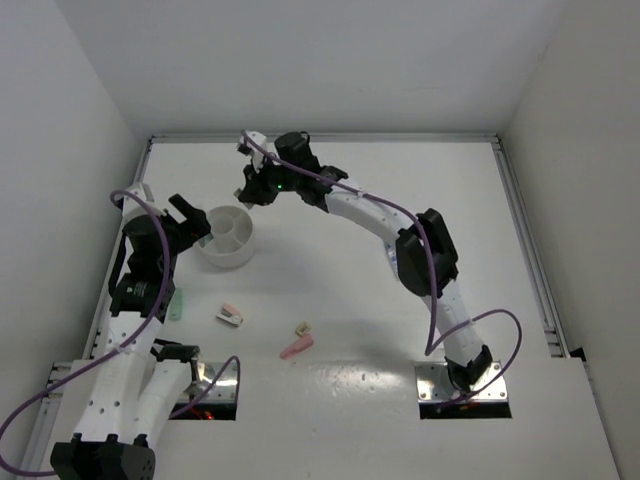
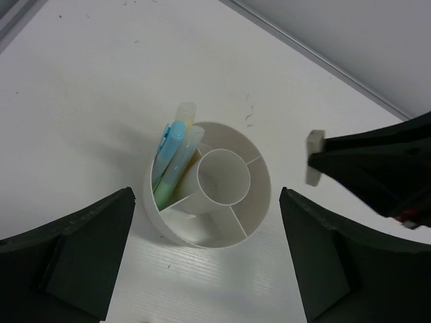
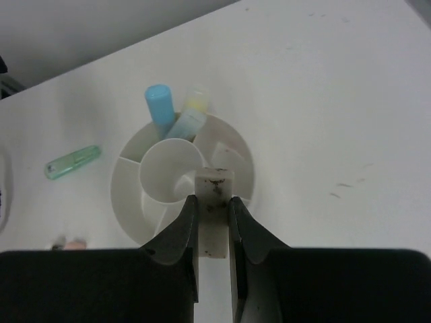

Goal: Sort the stationery into containers
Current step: Place the stationery in the storage box.

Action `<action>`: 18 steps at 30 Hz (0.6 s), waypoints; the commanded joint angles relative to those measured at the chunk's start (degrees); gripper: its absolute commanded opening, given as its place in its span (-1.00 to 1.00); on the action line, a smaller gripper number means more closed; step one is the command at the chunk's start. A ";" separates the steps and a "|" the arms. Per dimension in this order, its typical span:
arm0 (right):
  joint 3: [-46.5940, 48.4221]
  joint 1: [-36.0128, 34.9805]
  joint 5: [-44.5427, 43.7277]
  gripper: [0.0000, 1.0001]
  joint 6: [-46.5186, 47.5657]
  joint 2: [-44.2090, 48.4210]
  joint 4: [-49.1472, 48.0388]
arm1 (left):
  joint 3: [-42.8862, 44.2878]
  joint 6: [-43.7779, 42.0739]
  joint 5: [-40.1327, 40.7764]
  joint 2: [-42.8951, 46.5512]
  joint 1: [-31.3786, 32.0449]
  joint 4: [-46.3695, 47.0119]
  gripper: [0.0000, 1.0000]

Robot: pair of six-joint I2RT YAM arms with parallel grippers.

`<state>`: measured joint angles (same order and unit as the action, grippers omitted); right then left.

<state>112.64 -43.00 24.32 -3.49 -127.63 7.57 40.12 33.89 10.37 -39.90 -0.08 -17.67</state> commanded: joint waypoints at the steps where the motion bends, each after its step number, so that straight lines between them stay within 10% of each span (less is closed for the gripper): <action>1: 1.35 -1.21 7.94 -1.00 -5.56 -4.63 -9.49 | 1.01 -0.31 0.35 0.70 -0.36 1.24 0.89; 18: 9.62 -0.50 4.60 -1.00 -1.96 -9.56 -7.91 | 1.01 -0.31 0.35 0.17 -2.21 1.24 0.89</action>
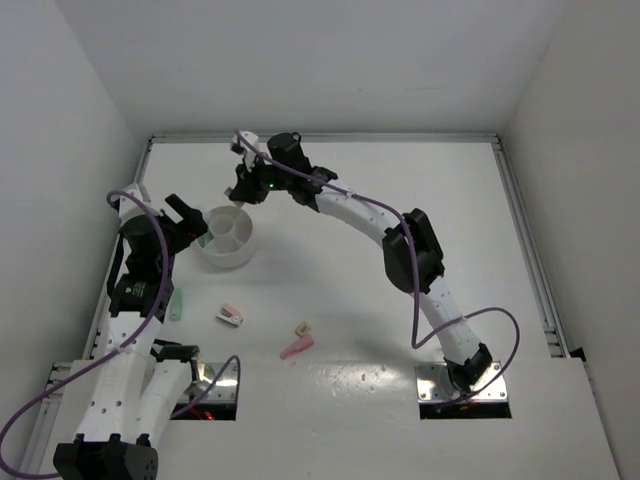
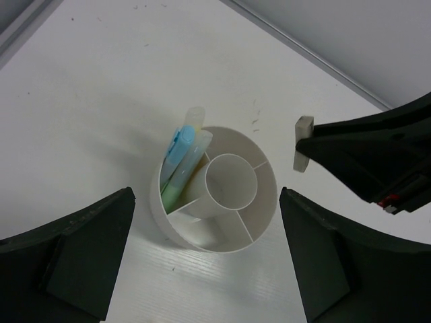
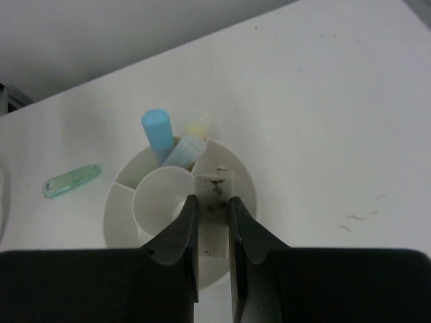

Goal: Sort the stationery into containers
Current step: Place the stationery in the storage box.

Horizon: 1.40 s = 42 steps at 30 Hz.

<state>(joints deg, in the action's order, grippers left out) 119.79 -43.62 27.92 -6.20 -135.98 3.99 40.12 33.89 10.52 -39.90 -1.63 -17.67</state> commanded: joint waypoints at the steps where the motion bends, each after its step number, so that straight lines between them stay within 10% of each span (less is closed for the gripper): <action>1: 2.47 0.11 0.99 -1.00 0.75 -1.21 -5.12 | 1.01 -0.31 0.20 0.17 -0.66 1.24 0.89; 16: 1.24 -0.42 6.27 -1.00 0.13 -7.45 -24.37 | 1.01 -0.31 -1.38 0.70 -0.66 1.76 0.89; 42: 0.18 -0.42 6.88 -0.66 0.22 -10.27 -22.01 | 1.01 -0.84 -1.91 0.70 -0.66 1.76 0.89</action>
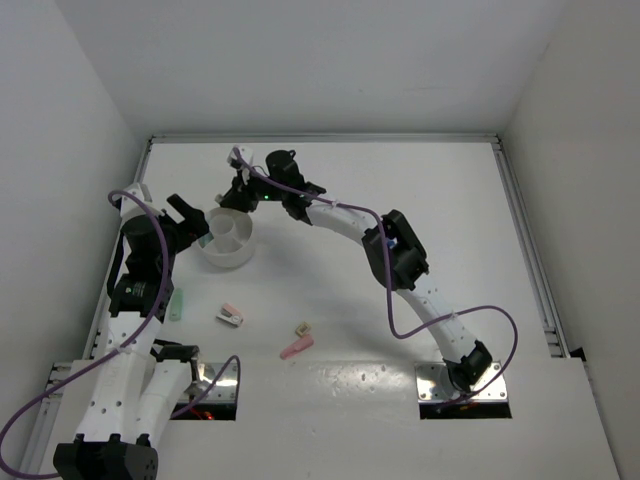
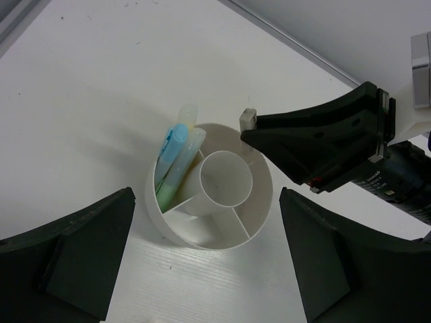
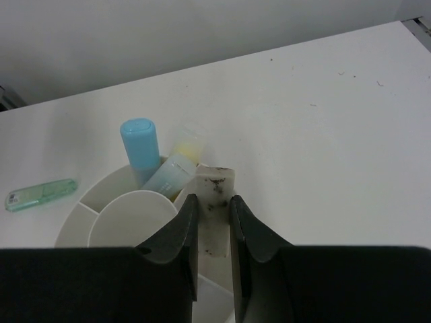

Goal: Sort the stationery into containers
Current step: Place the stationery in the storage box.

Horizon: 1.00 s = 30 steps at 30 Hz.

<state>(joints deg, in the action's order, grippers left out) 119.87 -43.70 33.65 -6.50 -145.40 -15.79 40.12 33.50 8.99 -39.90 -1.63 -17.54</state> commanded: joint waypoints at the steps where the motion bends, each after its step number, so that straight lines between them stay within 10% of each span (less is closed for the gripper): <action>1: 0.10 -0.33 1.16 -0.66 0.53 -0.85 -2.23 | 1.01 -0.45 -0.38 0.70 -0.66 1.63 0.89; 8: 0.10 -0.33 0.46 -0.08 0.53 -1.37 -1.70 | 1.01 -0.45 -0.38 0.70 -0.66 1.63 0.89; 15: 0.79 0.20 0.45 0.07 0.53 -0.76 -1.17 | 1.01 -0.45 -0.38 0.70 -0.66 1.63 0.89; 17: 1.32 0.20 0.45 -0.03 0.53 0.55 -1.70 | 1.01 -0.45 -0.38 0.70 -0.66 1.63 0.89; 21: 3.79 0.72 -3.48 -1.00 5.86 5.21 1.72 | 1.01 -0.45 -0.38 0.70 -0.66 1.63 0.89; 26: 3.79 1.25 -10.19 -1.00 18.51 13.55 23.34 | 1.01 -0.45 -0.38 0.70 -0.66 1.63 0.89; 30: -4.45 0.29 -11.32 -0.05 30.12 21.99 46.69 | 1.01 -0.45 -1.08 0.70 -1.18 1.63 0.89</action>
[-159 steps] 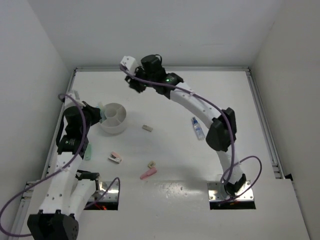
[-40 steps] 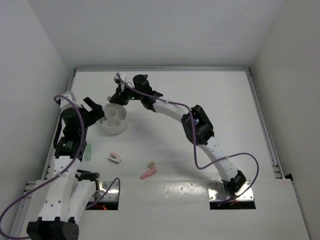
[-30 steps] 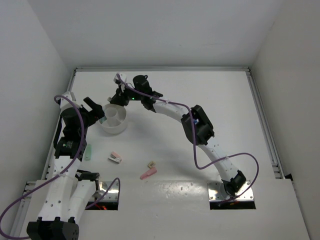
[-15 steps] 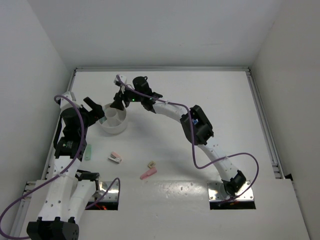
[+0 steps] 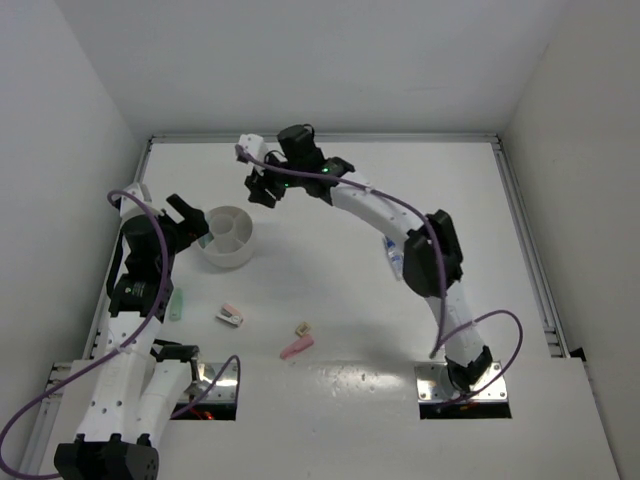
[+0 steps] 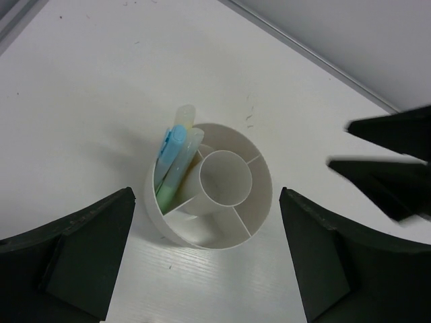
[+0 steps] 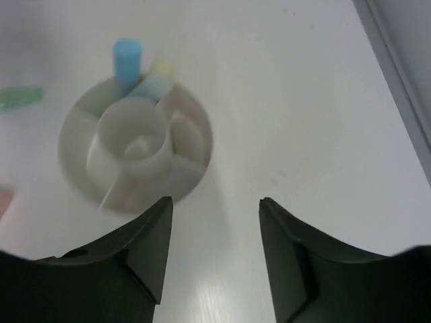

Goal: Sort the stationery into containers
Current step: Place the stationery in the storage box, then pick up the stationery from the center of the board.

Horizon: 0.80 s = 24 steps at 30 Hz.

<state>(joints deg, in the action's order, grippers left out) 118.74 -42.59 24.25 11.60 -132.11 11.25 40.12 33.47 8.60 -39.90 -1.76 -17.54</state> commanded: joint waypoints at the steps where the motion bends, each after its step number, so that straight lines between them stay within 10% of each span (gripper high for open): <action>1: -6.38 -1.87 -1.93 0.14 13.35 12.46 22.39 | 1.01 -0.43 -1.21 0.70 -1.05 1.63 0.89; 3: -16.57 -1.88 -1.22 0.76 13.46 16.08 25.92 | 1.01 -0.43 -1.75 0.70 -1.05 1.63 0.79; 6: -25.03 -1.88 0.79 0.75 16.07 21.27 31.00 | 1.01 -0.43 -2.88 0.70 -1.05 2.16 -0.03; 7: -27.57 -1.88 3.76 0.57 18.87 22.24 32.51 | 1.01 -0.43 -2.89 0.70 -1.05 2.16 -0.30; 9: -31.35 -1.88 7.64 -0.49 33.00 26.35 35.15 | 1.01 -0.43 -2.89 0.70 -1.05 2.16 -0.73; 11: -39.52 -1.88 10.19 -0.79 48.41 29.79 33.85 | 1.01 -0.43 -2.89 0.70 -1.05 2.16 -0.73; 15: -42.18 -1.88 16.34 -0.21 63.09 28.05 38.24 | 1.01 -0.43 -1.75 0.17 -1.58 2.16 0.42; 24: -42.80 -5.66 22.24 0.06 77.17 22.69 40.36 | 1.01 -0.43 -0.69 0.17 -1.58 1.63 0.56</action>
<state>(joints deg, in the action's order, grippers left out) 75.11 -46.46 40.84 80.73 -108.29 51.77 40.12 33.28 7.35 -39.90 -2.63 -17.15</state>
